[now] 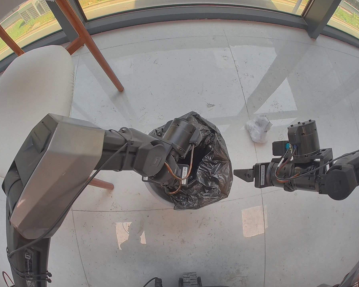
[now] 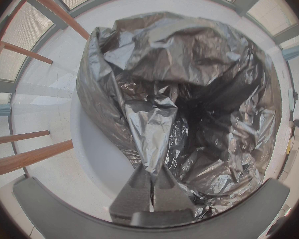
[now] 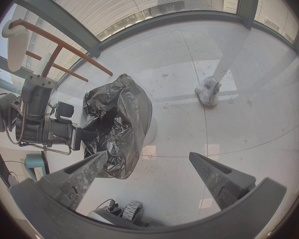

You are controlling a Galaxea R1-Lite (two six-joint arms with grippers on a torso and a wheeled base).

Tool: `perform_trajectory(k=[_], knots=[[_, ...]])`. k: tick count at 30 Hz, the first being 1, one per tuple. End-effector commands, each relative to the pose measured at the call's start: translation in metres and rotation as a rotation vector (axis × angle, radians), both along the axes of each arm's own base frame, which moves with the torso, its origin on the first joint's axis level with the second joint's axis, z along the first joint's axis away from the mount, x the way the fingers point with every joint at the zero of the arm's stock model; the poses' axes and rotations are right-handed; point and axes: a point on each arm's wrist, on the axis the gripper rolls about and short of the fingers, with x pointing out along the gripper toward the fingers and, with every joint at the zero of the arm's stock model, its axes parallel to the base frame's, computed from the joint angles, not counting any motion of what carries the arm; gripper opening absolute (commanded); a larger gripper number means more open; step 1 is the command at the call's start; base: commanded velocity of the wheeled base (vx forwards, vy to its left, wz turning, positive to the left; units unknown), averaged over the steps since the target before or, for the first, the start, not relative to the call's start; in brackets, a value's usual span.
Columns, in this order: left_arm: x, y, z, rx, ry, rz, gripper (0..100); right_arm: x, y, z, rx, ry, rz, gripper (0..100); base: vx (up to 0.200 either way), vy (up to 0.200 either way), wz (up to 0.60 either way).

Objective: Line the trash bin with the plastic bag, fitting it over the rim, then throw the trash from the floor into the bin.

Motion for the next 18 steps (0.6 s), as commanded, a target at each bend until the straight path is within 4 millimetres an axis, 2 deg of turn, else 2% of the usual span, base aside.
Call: perform_trajectory(k=[1, 6, 12, 14, 16, 18], knots=[[-0.003, 0.002, 0.006, 0.026, 0.028, -0.005, 0, 0.001, -0.002, 0.0, 0.001, 0.002, -0.009, 100, 0.0, 0.0, 0.0], [-0.011, 0.009, 0.032, 0.034, 0.038, -0.005, 0, 0.002, -0.002, -0.001, 0.0, 0.005, -0.009, 100, 0.0, 0.0, 0.0], [-0.011, 0.008, 0.051, 0.023, 0.024, -0.006, 0, 0.002, -0.002, -0.001, 0.0, 0.003, -0.009, 100, 0.0, 0.0, 0.0], [-0.012, 0.01, 0.064, 0.029, 0.032, -0.005, 0, 0.001, -0.002, 0.0, 0.002, 0.002, -0.01, 100, 0.0, 0.0, 0.0], [-0.015, 0.012, 0.07, 0.05, 0.058, -0.006, 0, 0.002, -0.004, 0.0, 0.003, 0.001, -0.014, 100, 0.0, 0.0, 0.0], [-0.021, 0.017, 0.066, 0.101, 0.125, -0.005, 0, 0.002, -0.005, 0.001, 0.004, 0.0, -0.017, 100, 0.0, 0.0, 0.0]])
